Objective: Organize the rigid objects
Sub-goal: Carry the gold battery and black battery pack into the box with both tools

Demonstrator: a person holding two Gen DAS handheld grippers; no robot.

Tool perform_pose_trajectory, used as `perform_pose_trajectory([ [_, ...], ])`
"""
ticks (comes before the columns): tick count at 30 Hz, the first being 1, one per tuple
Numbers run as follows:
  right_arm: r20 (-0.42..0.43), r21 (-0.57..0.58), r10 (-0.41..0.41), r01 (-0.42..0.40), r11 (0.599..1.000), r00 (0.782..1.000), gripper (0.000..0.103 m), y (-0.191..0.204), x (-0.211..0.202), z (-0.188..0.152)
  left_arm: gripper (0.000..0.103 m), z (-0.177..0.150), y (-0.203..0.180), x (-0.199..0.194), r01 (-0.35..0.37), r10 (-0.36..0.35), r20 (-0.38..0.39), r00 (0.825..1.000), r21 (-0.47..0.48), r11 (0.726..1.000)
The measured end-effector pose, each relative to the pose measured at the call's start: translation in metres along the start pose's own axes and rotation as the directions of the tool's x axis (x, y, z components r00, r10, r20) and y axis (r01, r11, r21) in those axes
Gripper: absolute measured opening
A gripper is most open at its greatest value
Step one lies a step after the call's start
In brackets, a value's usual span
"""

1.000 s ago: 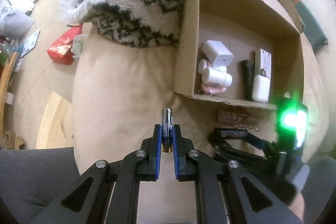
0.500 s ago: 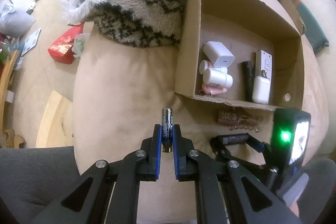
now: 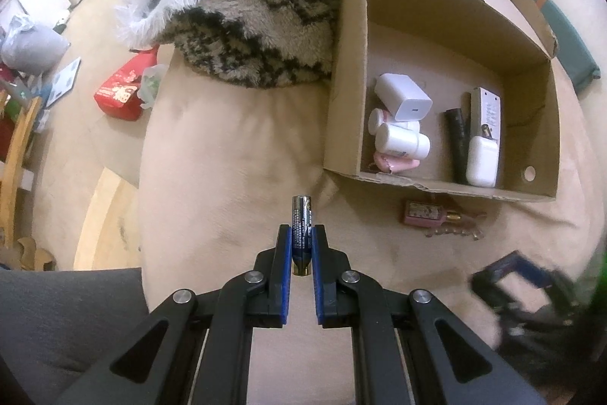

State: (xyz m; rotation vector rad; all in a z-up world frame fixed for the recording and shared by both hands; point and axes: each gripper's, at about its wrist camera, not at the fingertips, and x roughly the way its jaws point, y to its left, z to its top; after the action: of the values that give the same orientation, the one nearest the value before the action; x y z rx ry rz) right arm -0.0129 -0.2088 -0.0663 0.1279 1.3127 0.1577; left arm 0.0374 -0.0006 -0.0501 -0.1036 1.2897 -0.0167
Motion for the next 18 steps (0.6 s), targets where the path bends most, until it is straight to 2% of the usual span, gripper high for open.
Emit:
perform_pose_trajectory([
  [4,0.095,-0.03,0.036,-0.033,0.999,0.995,0.086,-0.02,-0.025,0.014,0.009,0.0,0.0,-0.002,-0.005,0.005,0.015,1.0,0.005,1.0],
  [11,0.225,-0.049,0.112,-0.103,0.993,0.968,0.086,-0.039,-0.054,0.033,0.009,0.002,-0.003,-0.016,-0.02,0.018,0.086,0.996,0.025,0.999],
  [18,0.272,-0.059,0.143,-0.132,0.99,0.951,0.086,-0.043,-0.067,0.054,0.009,0.017,-0.016,-0.032,0.0,-0.005,0.115,0.993,0.044,0.999],
])
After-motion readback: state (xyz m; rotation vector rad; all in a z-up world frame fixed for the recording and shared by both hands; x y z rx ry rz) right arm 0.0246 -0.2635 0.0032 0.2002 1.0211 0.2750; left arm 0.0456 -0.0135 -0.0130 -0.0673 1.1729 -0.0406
